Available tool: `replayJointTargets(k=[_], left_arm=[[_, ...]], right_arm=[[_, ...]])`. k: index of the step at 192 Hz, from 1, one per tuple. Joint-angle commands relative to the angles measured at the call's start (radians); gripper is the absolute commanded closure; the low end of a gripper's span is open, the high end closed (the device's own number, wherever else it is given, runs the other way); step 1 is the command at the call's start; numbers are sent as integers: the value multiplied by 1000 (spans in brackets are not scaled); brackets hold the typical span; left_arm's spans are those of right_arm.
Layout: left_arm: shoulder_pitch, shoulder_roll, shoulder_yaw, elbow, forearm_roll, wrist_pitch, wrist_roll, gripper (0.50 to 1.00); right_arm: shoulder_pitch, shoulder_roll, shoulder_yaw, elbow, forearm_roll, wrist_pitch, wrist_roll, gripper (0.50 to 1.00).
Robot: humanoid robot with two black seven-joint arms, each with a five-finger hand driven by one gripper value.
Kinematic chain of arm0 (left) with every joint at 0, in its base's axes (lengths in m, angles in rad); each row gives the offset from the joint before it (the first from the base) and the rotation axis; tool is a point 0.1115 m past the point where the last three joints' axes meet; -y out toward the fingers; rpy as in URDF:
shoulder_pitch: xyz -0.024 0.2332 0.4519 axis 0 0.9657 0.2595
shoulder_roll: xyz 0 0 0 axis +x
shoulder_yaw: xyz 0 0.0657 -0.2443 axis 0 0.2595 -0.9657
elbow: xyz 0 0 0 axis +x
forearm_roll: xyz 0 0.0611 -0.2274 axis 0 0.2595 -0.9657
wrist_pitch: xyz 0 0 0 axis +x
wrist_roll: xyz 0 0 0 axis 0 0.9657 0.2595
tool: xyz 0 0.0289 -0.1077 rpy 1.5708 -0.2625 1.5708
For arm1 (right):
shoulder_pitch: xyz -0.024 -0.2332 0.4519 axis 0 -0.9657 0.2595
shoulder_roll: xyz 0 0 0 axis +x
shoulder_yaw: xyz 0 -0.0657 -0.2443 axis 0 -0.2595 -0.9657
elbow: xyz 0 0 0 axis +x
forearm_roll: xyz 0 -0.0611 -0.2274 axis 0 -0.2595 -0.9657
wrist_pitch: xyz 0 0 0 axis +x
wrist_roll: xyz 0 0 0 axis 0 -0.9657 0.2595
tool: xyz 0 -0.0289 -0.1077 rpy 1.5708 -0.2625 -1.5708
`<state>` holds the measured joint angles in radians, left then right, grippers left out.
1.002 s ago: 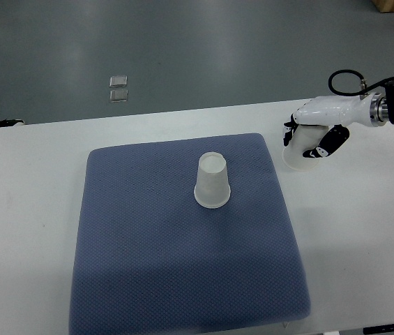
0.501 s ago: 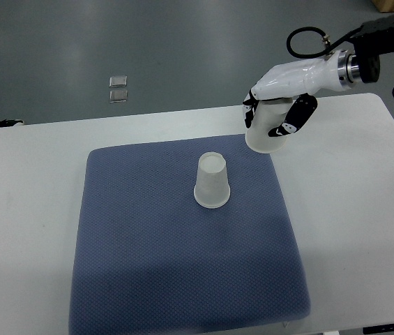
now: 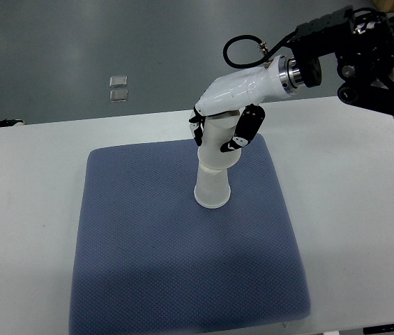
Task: Stack paper cups
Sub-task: 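Lower the held cup down onto the upside-down cup on the pad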
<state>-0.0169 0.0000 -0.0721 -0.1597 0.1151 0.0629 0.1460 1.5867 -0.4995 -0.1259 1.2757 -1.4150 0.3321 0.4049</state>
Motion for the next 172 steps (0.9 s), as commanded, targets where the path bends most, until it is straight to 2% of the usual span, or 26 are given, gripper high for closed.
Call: replayJointTargets(k=[1,44,107,172], left_arm=[[0,0,0,-1,0,0,1,500],[0,0,0,0,0,0,1,500],[0,0,0,0,0,0,0,500],[0,0,0,0,0,0,1,500]], right_arm=[[-8,18,0,-9,1,-1,0,871],[-13,42,0,-21,13,-1,0,871],[-59,87,2,-99,13,-10,-1,869],[-82,98,3,-104,10,-13,-1,867]])
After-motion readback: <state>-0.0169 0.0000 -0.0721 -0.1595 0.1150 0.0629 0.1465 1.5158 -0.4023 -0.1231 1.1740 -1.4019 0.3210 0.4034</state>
